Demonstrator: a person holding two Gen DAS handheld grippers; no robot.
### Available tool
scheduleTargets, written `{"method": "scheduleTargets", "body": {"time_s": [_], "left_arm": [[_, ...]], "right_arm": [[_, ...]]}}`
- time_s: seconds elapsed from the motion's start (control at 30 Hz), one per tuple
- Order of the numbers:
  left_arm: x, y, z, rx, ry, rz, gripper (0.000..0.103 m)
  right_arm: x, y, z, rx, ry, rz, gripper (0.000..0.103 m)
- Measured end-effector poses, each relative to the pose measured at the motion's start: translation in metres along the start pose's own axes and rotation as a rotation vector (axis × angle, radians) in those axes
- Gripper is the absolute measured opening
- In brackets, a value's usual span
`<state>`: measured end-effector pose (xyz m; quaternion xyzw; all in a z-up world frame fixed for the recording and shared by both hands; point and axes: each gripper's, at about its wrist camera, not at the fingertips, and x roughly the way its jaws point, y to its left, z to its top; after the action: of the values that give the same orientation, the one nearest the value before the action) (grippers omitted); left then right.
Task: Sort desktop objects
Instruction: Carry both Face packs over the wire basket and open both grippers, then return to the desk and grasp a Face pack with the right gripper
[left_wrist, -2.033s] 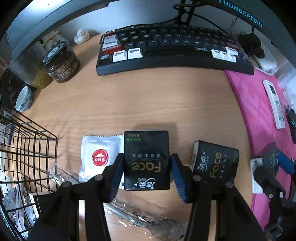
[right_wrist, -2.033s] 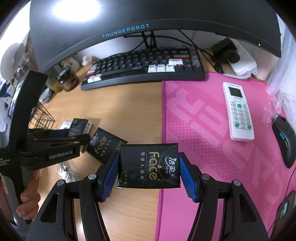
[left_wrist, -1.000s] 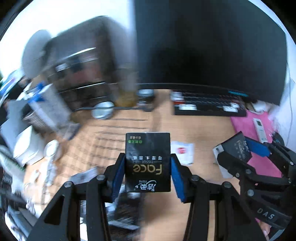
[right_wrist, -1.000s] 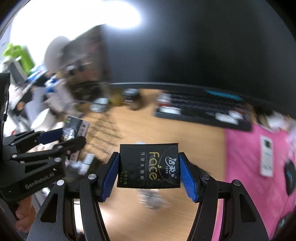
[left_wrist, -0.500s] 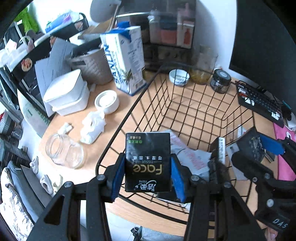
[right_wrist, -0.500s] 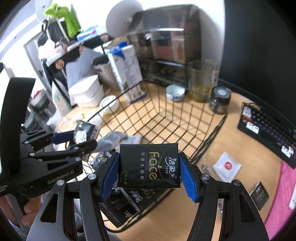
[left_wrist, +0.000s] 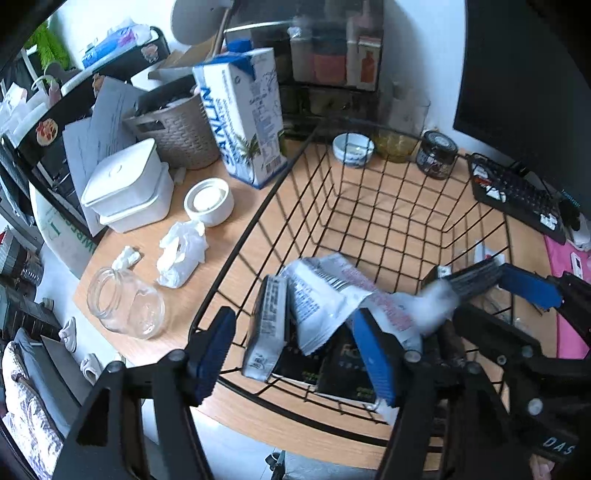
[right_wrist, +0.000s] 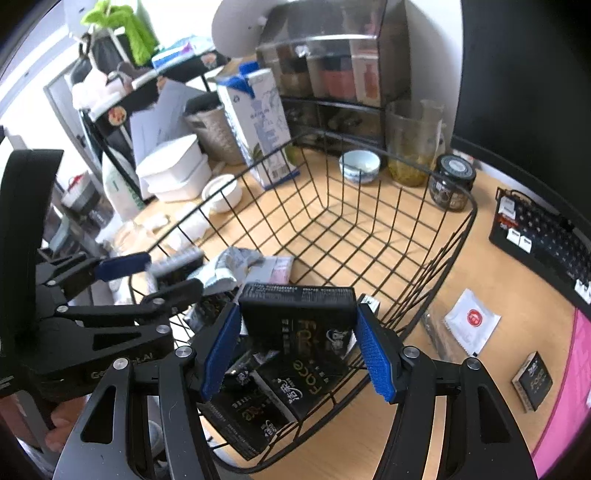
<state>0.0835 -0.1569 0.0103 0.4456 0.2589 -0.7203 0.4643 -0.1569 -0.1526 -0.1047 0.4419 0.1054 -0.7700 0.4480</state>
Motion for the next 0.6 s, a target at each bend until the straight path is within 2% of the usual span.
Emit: {"method": "scheduleTargets", "body": {"time_s": [0.17, 0.3, 0.43, 0.47, 0.6], "left_arm": [[-0.020, -0.026, 0.011, 0.037, -0.042, -0.021, 0.071], [-0.035, -0.058, 0.020, 0.085, -0.073, -0.039, 0.072], [-0.043, -0.106, 0.025, 0.162, -0.094, -0.072, 0.076], [-0.043, -0.117, 0.025, 0.178, -0.093, -0.081, 0.076], [-0.032, -0.170, 0.019, 0.258, -0.053, -0.133, 0.076]], "right_arm": [[-0.035, -0.030, -0.001, 0.072, -0.065, 0.026, 0.063], [-0.063, -0.058, -0.006, 0.117, -0.106, -0.004, 0.063], [-0.088, -0.105, -0.018, 0.182, -0.130, -0.061, 0.064], [-0.091, -0.119, -0.022, 0.200, -0.129, -0.086, 0.068], [-0.090, -0.179, -0.047, 0.258, -0.073, -0.216, 0.069]]}}
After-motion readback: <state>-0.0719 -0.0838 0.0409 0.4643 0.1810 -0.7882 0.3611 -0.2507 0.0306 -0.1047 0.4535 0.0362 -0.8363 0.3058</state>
